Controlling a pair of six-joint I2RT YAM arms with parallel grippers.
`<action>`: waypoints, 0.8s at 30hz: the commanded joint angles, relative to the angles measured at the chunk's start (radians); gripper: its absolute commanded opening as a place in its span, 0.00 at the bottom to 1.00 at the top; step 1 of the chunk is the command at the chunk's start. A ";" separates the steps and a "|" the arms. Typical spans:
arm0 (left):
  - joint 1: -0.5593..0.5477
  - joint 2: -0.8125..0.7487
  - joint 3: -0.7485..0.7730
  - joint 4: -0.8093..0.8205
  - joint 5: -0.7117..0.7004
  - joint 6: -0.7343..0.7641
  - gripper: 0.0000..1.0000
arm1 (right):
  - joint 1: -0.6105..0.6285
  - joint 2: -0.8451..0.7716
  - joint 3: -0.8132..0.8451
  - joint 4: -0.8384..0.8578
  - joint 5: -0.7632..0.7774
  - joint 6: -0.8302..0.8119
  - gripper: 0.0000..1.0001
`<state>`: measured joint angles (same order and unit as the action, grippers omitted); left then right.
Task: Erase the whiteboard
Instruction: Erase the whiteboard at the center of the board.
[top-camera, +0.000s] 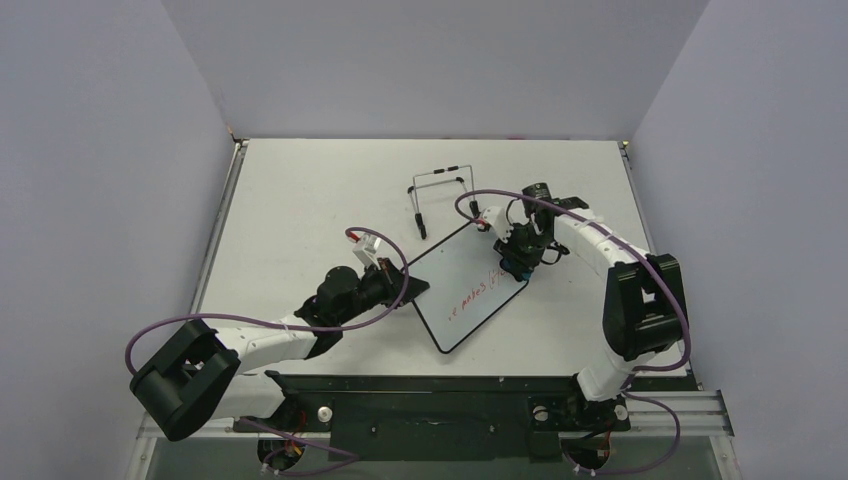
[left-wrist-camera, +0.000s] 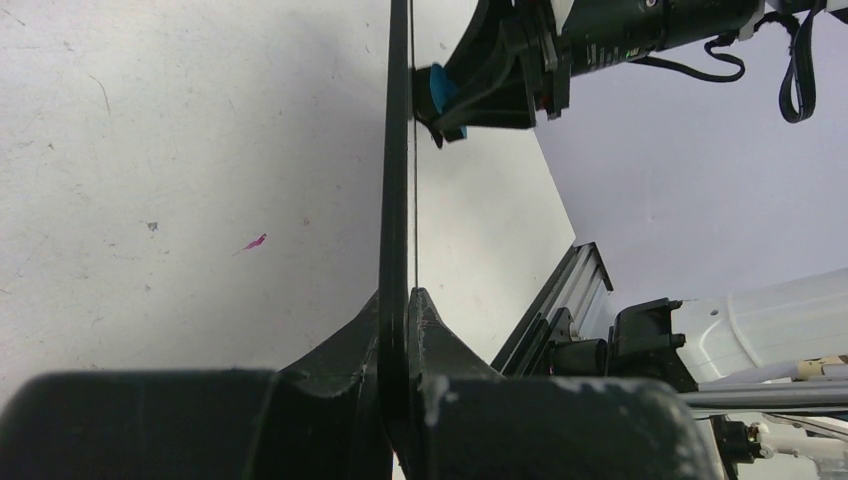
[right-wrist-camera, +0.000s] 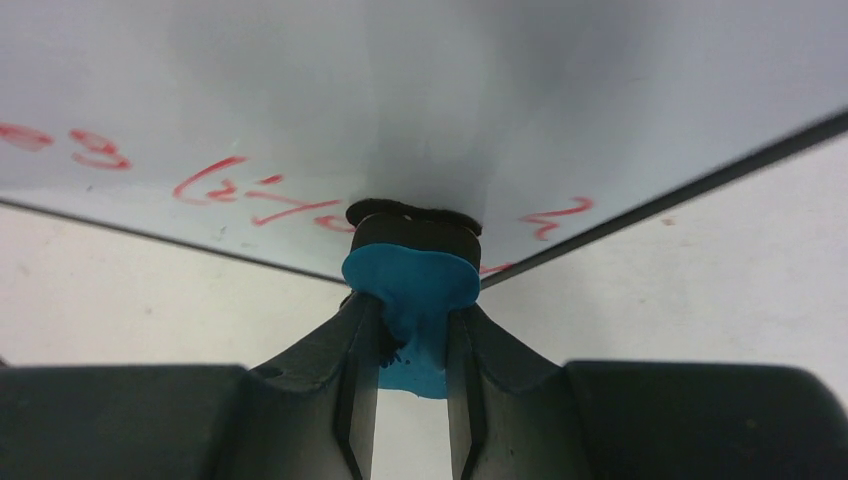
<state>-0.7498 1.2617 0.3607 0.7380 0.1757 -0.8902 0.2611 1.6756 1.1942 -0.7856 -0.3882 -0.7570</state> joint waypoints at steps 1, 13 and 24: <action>-0.018 -0.032 0.063 0.190 0.108 0.011 0.00 | 0.021 -0.023 -0.049 -0.089 -0.072 -0.072 0.00; -0.020 -0.039 0.060 0.183 0.106 0.012 0.00 | -0.001 0.028 0.168 0.005 -0.061 0.089 0.00; -0.018 -0.052 0.052 0.179 0.106 0.017 0.00 | -0.057 0.046 0.057 0.037 0.055 0.086 0.00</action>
<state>-0.7509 1.2613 0.3607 0.7406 0.1856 -0.8818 0.2398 1.7123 1.3197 -0.7811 -0.3897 -0.6609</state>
